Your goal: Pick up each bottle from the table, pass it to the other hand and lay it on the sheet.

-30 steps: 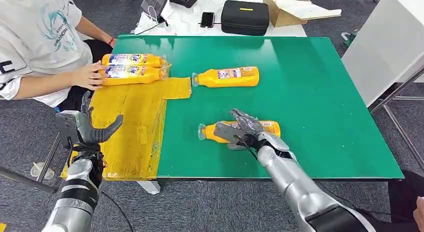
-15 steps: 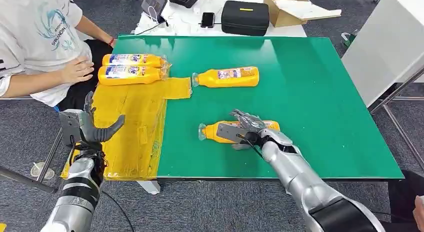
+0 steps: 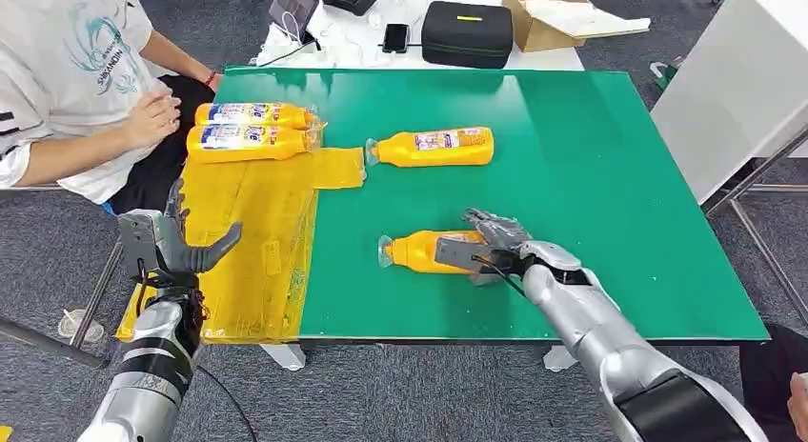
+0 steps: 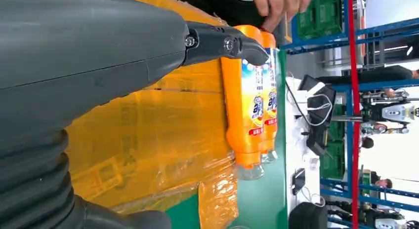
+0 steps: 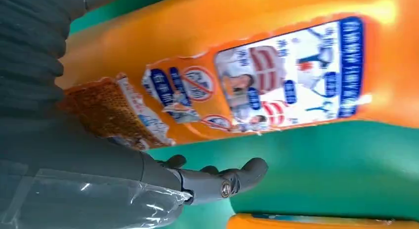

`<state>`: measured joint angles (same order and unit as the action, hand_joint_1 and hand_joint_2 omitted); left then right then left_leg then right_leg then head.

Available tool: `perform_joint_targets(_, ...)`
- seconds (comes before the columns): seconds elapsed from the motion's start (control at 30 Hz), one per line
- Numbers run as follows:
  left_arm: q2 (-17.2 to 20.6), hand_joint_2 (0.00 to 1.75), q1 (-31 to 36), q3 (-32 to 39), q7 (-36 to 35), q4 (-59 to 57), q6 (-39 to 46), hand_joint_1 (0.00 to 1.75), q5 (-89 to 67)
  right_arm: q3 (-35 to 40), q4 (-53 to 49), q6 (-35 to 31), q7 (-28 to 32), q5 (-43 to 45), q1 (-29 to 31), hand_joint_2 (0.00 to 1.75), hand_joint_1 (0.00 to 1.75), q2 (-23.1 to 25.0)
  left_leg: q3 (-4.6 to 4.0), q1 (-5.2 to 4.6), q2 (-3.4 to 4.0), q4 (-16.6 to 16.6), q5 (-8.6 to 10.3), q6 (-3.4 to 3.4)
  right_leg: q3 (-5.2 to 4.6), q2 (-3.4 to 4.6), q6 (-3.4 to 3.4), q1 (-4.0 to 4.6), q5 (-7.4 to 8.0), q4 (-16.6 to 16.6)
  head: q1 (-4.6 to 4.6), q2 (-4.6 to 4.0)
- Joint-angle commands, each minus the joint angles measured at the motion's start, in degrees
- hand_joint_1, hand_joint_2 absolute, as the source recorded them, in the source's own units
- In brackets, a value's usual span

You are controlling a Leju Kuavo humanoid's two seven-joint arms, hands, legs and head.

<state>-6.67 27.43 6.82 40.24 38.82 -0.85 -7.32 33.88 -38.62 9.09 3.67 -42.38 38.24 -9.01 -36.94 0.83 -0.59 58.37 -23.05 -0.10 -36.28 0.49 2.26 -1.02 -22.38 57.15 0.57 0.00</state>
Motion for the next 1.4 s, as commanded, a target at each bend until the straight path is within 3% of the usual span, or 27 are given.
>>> perform_joint_targets(0.03, -0.3, 1.75, 2.3, 1.5, -0.2, -4.7, -0.4, 0.00, -0.3, 3.9, -2.1, 0.1, -1.0, 0.6, -2.0, 1.75, 0.00, -3.1, 0.14, 0.06, -0.08, 0.0, -0.03, 0.02, 0.20, -0.15, -0.08, 0.08, -0.06, -0.1, -0.02, 0.00)
perform_joint_targets(0.13, -0.6, 1.75, 2.5, 1.8, -0.2, -5.1, -0.8, 0.00, -0.4, 5.8, -2.0, 2.6, -1.3, 1.5, -2.3, 1.75, 0.02, -4.0, 0.20, 0.07, -0.11, 0.0, -0.06, 0.04, 0.28, -0.20, -0.09, 0.10, -0.09, -0.1, -0.02, 0.00)
perform_joint_targets(0.17, -0.6, 1.75, 2.8, 1.9, -0.2, -5.6, -1.0, 0.00, -0.4, 6.2, -1.5, 3.0, -1.3, 1.5, -2.2, 1.75, 0.42, -4.2, 0.27, 0.08, -0.11, 0.0, -0.08, 0.06, 0.36, -0.22, -0.12, 0.13, -0.11, -0.1, 0.00, 0.00)
perform_joint_targets(0.2, -0.7, 1.75, 2.9, 1.8, -0.2, -5.7, -0.8, 0.00, -0.6, 6.8, -0.4, 3.4, -1.0, 2.0, -2.0, 1.75, 1.33, -3.9, 0.14, 0.05, -0.10, 0.0, -0.03, 0.04, 0.20, -0.17, -0.07, 0.08, -0.05, -0.1, -0.02, 0.00)
perform_joint_targets(0.23, -0.8, 1.75, 3.1, 1.8, -0.2, -5.9, -0.9, 0.00, -0.7, 7.3, 0.6, 3.6, -0.8, 2.4, -1.8, 1.75, 1.47, -3.8, 0.20, 0.06, -0.14, 0.0, -0.04, 0.05, 0.29, -0.23, -0.08, 0.09, -0.08, -0.1, 0.00, 0.00)
perform_joint_targets(0.27, -0.9, 1.75, 3.1, 1.8, -0.2, -6.0, -0.9, 0.00, -0.7, 7.4, 0.7, 3.5, -0.8, 2.4, -1.9, 1.75, 1.47, -3.7, 0.25, 0.08, -0.11, 0.0, -0.05, 0.06, 0.34, -0.22, -0.10, 0.12, -0.07, -0.1, -0.02, 0.00)
perform_joint_targets(0.3, -1.0, 1.75, 3.2, 1.7, -0.2, -6.0, -1.0, 0.00, -0.7, 7.7, 1.6, 3.6, -0.3, 2.8, -1.6, 1.75, 1.73, -3.4, 0.16, 0.05, -0.10, 0.0, -0.02, 0.03, 0.22, -0.16, -0.07, 0.07, -0.04, -0.1, 0.00, 0.00)
perform_joint_targets(0.77, -2.1, 1.75, 3.8, 0.6, -0.2, -6.6, -2.2, 0.00, -0.4, 6.7, 3.3, 0.3, 3.3, 7.1, -2.7, 1.75, 1.75, -1.4, 0.32, 0.08, -0.03, 0.0, -0.04, 0.01, 0.34, -0.10, -0.07, 0.10, -0.03, -0.1, 0.00, 0.00)
perform_joint_targets(0.87, -2.6, 1.75, 3.6, 0.6, -0.2, -5.8, -3.8, 0.00, 0.5, 0.2, -1.8, -7.9, 7.1, 11.3, -7.5, 1.75, 1.75, 0.3, 0.45, 0.14, -0.10, -0.1, -0.04, 0.02, 0.51, -0.22, -0.12, 0.18, -0.05, -0.2, -0.02, 0.00)
perform_joint_targets(0.93, -3.4, 1.75, 2.0, 0.9, -0.6, -3.0, -5.7, 0.00, 2.1, -8.5, -11.1, -18.8, 10.3, 12.4, -13.0, 1.75, 1.75, 4.4, 0.46, 0.15, -0.05, -0.1, -0.05, 0.02, 0.50, -0.17, -0.13, 0.19, -0.04, -0.2, -0.02, 0.00)
perform_joint_targets(1.0, -4.5, 1.75, -0.2, 0.7, -1.8, 1.1, -9.0, 0.00, 4.7, -15.0, -21.5, -28.3, 13.4, 11.0, -17.3, 1.75, 1.75, 8.9, 0.40, 0.13, 0.19, -0.1, -0.09, -0.01, 0.37, 0.08, -0.11, 0.17, 0.00, -0.1, -0.04, 0.00)
perform_joint_targets(1.1, -6.1, 1.75, -2.9, -1.1, -5.0, 6.8, -13.8, 0.00, 9.6, -19.7, -31.9, -39.0, 16.1, 6.4, -21.0, 1.75, 1.75, 12.0, 0.17, 0.04, 0.21, 0.0, -0.11, -0.02, 0.10, 0.11, -0.11, 0.07, -0.03, 0.0, 0.00, 0.00)
perform_joint_targets(1.13, -6.4, 1.75, -3.3, -1.8, -5.7, 7.8, -14.8, 0.00, 10.8, -21.2, -33.7, -41.3, 18.1, 7.5, -21.9, 1.75, 1.75, 12.9, 0.19, 0.05, 0.22, 0.0, -0.18, -0.03, 0.11, 0.09, -0.16, 0.09, -0.11, 0.1, 0.02, 0.00)
perform_joint_targets(1.3, -6.4, 1.75, -3.5, -2.8, -6.5, 8.9, -14.1, 0.00, 11.5, -22.0, -34.4, -40.8, 18.5, 7.6, -22.6, 1.75, 1.75, 12.7, -0.02, 0.08, -0.06, 0.0, -0.09, 0.02, 0.04, -0.08, -0.06, 0.08, -0.12, 0.0, 0.00, 0.00)
perform_joint_targets(1.4, -6.6, 1.75, -4.3, -5.3, -7.4, 10.9, -18.3, 0.00, 15.5, -25.5, -36.1, -46.8, 24.2, 8.4, -24.2, 1.75, 1.75, 14.5, -0.06, 0.01, -0.04, 0.0, -0.10, 0.04, 0.02, -0.07, -0.07, 0.03, -0.10, 0.0, -0.02, 0.00)
